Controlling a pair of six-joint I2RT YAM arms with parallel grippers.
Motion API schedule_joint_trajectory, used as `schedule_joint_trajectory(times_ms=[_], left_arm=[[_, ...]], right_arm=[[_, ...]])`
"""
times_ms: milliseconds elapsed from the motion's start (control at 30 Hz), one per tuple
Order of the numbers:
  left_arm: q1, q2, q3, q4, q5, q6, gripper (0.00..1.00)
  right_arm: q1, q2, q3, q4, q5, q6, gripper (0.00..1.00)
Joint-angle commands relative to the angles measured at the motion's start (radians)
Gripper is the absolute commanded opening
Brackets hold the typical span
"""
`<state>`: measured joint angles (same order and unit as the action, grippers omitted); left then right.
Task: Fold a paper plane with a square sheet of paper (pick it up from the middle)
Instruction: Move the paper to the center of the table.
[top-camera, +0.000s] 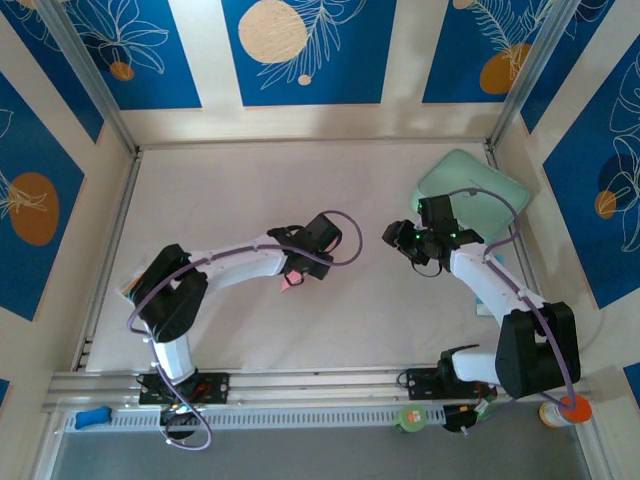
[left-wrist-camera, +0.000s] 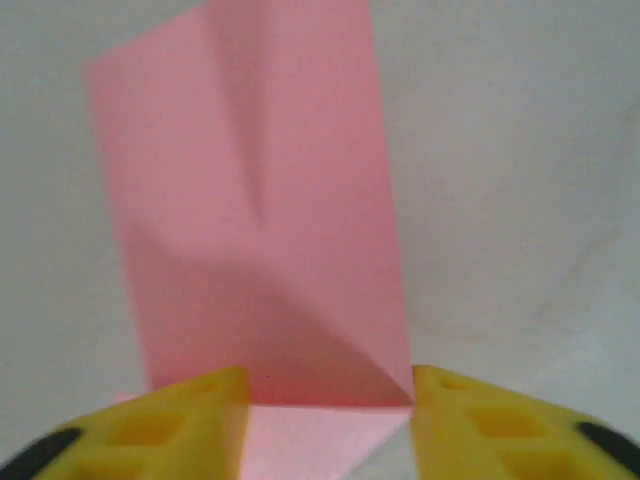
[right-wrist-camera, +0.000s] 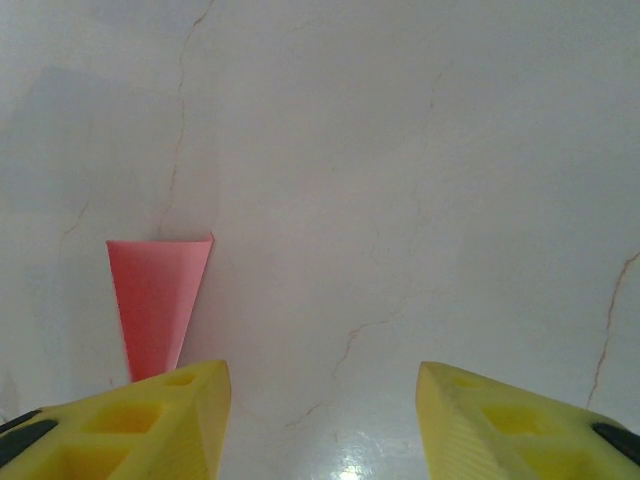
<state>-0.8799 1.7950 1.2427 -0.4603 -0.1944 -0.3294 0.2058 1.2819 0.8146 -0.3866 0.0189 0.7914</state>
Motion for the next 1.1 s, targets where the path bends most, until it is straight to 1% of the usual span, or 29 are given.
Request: schedule_joint_trajectory(times_ms=[0, 100, 200, 233, 300, 400, 500, 600, 667, 767, 867, 1067], left_arm=[[0.008, -0.059, -0.001, 0.052, 0.194, -0.017, 0.53], [0.035, -0.108, -0.041, 0.099, 0.27, -0.055, 0.56], [0.089, -0.145, -0.105, 0.147, 0.305, -0.126, 0.53], [0.11, -0.15, -0.128, 0.164, 0.321, -0.153, 0.51], [0.152, -0.151, -0.178, 0.202, 0.353, -0.213, 0.41], [0.188, -0.138, -0.228, 0.245, 0.37, -0.285, 0.31], [0.207, -0.108, -0.241, 0.273, 0.36, -0.329, 0.23], [0.221, -0.074, -0.24, 0.291, 0.354, -0.361, 0.18], [0.229, -0.049, -0.238, 0.288, 0.331, -0.384, 0.14], [0.245, -0.024, -0.245, 0.291, 0.311, -0.412, 0.12], [0.254, -0.01, -0.254, 0.301, 0.314, -0.427, 0.11], [0.269, 0.012, -0.288, 0.314, 0.33, -0.465, 0.1]], right_arm=[[-0.008, -0.02, -0.015, 0.006, -0.012, 0.015, 0.52], [-0.009, -0.016, -0.018, 0.013, -0.022, 0.015, 0.52], [-0.008, -0.007, -0.023, 0.031, -0.046, 0.013, 0.52], [-0.008, -0.004, -0.022, 0.036, -0.056, 0.011, 0.52], [-0.007, 0.009, -0.023, 0.045, -0.073, 0.009, 0.52], [-0.001, 0.033, -0.019, 0.057, -0.096, 0.008, 0.52], [0.01, 0.059, -0.01, 0.064, -0.108, 0.01, 0.52], [0.026, 0.082, 0.001, 0.066, -0.115, 0.012, 0.52], [0.037, 0.093, 0.007, 0.07, -0.123, 0.015, 0.52], [0.057, 0.111, 0.01, 0.084, -0.148, 0.027, 0.52], [0.086, 0.134, 0.009, 0.102, -0.181, 0.058, 0.52], [0.183, 0.228, 0.04, 0.142, -0.241, 0.169, 0.51]])
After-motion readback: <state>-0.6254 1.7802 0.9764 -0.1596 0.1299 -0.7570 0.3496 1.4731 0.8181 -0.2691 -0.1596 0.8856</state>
